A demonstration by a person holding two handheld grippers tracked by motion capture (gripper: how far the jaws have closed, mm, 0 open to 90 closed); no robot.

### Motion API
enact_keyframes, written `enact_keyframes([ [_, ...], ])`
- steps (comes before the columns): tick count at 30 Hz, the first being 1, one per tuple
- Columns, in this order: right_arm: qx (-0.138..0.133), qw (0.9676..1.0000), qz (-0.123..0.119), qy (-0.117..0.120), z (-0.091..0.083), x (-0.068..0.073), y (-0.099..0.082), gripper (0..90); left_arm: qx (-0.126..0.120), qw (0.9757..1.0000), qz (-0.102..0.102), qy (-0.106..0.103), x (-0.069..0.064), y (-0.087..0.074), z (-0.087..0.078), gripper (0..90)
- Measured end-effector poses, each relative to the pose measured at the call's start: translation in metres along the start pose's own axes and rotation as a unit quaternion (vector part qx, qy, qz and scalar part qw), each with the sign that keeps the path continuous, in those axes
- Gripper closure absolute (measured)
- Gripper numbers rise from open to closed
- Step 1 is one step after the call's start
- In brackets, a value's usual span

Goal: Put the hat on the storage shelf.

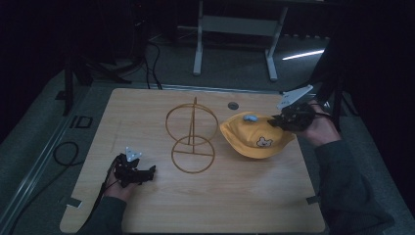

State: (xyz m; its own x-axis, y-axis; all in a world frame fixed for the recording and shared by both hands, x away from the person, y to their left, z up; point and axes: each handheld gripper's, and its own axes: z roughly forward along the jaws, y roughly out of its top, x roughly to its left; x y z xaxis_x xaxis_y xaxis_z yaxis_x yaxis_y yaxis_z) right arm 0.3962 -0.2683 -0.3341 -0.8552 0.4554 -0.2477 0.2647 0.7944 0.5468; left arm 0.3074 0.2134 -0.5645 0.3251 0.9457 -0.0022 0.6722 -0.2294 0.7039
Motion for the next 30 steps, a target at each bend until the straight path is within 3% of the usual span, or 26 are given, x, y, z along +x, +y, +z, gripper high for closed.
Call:
enact_keyframes([
  [12, -0.047, 0.9988, 0.015, -0.002, -0.02, -0.01, 0.01, 83.1, 0.0, 1.0, 0.001, 0.0, 0.0, 0.0, 0.0, 9.8],
  [30, -0.09, 0.9959, 0.006, -0.004, -0.041, -0.014, 0.028, 83.1, 0.0, 1.0, 0.0, -0.001, 0.0, 0.0, 0.0, 9.8],
])
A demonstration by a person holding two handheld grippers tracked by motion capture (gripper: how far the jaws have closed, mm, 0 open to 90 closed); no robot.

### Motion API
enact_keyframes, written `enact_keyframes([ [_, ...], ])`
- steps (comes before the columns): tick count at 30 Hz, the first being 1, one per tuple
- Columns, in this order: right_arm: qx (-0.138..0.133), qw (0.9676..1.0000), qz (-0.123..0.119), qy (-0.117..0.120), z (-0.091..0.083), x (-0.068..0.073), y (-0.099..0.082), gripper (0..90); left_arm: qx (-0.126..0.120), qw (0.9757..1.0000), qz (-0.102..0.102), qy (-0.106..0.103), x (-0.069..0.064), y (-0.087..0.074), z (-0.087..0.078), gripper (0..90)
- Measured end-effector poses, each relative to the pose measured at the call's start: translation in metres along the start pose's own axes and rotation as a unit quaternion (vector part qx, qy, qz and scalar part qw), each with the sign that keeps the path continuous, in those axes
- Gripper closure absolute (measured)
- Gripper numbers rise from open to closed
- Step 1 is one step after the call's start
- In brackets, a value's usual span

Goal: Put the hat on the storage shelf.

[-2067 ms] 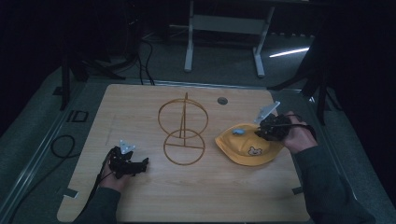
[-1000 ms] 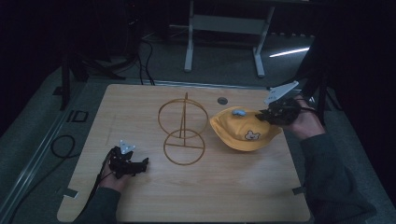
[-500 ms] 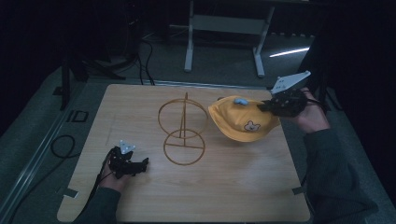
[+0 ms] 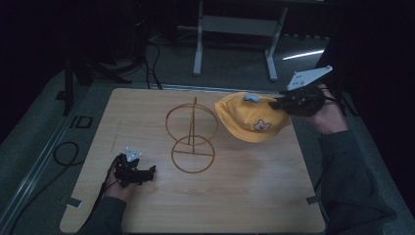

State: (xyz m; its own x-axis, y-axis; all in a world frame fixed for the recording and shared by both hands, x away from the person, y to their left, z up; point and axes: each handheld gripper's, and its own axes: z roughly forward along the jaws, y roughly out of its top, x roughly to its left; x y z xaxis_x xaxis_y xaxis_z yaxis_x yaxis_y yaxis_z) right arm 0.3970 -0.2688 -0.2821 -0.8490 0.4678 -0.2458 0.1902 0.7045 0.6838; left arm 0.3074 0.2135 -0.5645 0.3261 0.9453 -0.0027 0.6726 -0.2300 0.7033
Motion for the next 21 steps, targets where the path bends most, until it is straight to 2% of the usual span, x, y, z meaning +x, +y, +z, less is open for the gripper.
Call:
enact_keyframes([
  [21, -0.024, 0.9997, -0.01, -0.003, -0.008, 0.002, 0.022, 83.1, 0.0, 1.0, -0.001, 0.0, 0.0, 0.0, 0.0, 9.8],
])
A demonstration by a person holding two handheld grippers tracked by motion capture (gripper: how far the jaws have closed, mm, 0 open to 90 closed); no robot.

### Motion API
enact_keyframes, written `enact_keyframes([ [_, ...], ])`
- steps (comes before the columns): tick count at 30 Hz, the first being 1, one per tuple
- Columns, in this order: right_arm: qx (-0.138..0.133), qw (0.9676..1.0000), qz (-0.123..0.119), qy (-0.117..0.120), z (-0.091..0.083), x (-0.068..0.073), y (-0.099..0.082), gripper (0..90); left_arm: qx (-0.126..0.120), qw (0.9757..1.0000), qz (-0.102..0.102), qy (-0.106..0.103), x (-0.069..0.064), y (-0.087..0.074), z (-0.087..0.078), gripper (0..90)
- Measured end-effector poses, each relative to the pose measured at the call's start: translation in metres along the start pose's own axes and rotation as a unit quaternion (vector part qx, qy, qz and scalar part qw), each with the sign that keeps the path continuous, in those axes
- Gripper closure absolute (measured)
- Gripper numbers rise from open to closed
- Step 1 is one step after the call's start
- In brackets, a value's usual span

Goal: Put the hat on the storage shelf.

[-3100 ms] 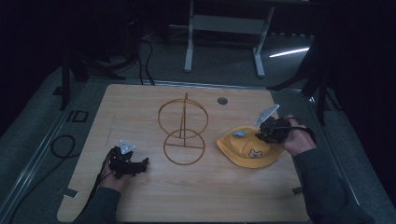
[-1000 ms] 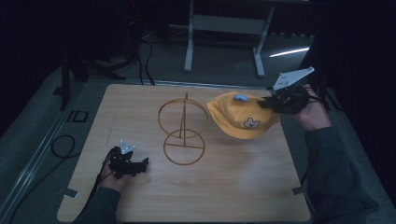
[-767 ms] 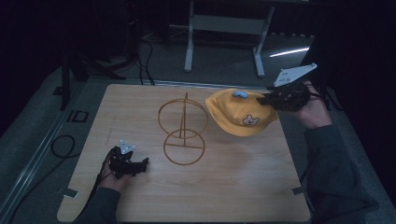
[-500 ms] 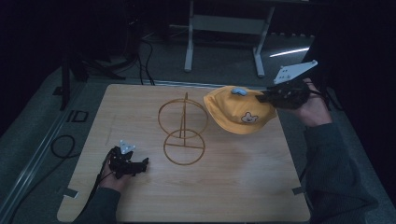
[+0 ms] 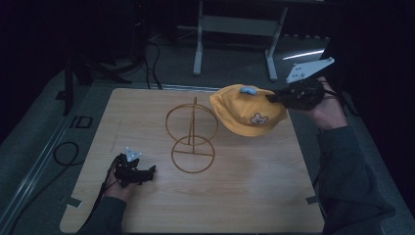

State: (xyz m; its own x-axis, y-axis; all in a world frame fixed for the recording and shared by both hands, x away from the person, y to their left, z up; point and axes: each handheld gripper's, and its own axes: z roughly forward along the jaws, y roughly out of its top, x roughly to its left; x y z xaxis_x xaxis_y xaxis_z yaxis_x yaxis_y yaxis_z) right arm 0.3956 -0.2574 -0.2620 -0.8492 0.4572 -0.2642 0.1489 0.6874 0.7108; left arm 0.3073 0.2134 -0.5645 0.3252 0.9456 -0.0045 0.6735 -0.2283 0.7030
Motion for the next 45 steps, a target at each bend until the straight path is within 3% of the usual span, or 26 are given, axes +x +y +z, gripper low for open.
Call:
enact_keyframes([
  [30, -0.032, 0.9987, -0.029, 0.025, 0.011, 0.015, 0.041, 83.1, 0.0, 1.0, 0.0, 0.0, 0.0, 0.0, 0.0, 9.8],
  [45, -0.032, 0.9973, -0.044, 0.05, 0.031, 0.025, 0.062, 83.0, 0.0, 1.0, 0.002, 0.0, 0.0, 0.0, 0.0, 9.8],
])
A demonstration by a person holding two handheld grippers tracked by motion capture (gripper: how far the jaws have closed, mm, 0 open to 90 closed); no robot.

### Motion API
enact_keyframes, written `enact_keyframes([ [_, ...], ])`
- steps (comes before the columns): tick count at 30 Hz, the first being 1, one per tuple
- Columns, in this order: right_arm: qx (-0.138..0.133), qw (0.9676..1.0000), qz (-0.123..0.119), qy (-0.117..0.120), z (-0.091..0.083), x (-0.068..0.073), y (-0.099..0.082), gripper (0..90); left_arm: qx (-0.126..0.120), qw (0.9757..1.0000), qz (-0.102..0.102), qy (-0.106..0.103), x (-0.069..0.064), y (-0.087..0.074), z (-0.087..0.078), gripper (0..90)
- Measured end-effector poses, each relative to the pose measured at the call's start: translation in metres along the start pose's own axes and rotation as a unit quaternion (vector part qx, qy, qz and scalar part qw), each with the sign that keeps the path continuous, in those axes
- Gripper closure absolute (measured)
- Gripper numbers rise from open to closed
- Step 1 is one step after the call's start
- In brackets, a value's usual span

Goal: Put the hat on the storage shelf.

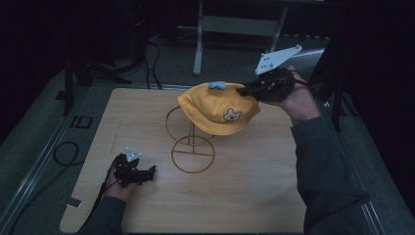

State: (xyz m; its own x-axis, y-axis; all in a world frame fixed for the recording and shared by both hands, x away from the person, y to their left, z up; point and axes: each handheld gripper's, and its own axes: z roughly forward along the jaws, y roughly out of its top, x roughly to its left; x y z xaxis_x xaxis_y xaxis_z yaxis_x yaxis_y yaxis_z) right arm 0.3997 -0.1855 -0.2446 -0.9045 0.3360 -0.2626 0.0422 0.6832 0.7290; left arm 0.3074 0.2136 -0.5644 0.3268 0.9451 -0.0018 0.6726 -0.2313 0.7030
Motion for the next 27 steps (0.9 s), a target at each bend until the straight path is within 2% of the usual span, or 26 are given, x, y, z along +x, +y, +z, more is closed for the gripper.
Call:
enact_keyframes([
  [15, 0.017, 0.9994, -0.017, 0.025, 0.027, 0.01, 0.022, 82.9, 0.0, 1.0, -0.001, 0.0, 0.0, 0.0, 0.0, 9.8],
  [20, 0.039, 0.9982, -0.029, 0.034, 0.041, 0.015, 0.035, 82.9, 0.001, 1.0, 0.0, 0.0, 0.0, 0.0, 0.0, 9.8],
  [27, 0.053, 0.997, -0.037, 0.042, 0.051, 0.017, 0.046, 82.8, 0.001, 1.0, 0.0, 0.0, 0.0, 0.0, 0.0, 9.8],
])
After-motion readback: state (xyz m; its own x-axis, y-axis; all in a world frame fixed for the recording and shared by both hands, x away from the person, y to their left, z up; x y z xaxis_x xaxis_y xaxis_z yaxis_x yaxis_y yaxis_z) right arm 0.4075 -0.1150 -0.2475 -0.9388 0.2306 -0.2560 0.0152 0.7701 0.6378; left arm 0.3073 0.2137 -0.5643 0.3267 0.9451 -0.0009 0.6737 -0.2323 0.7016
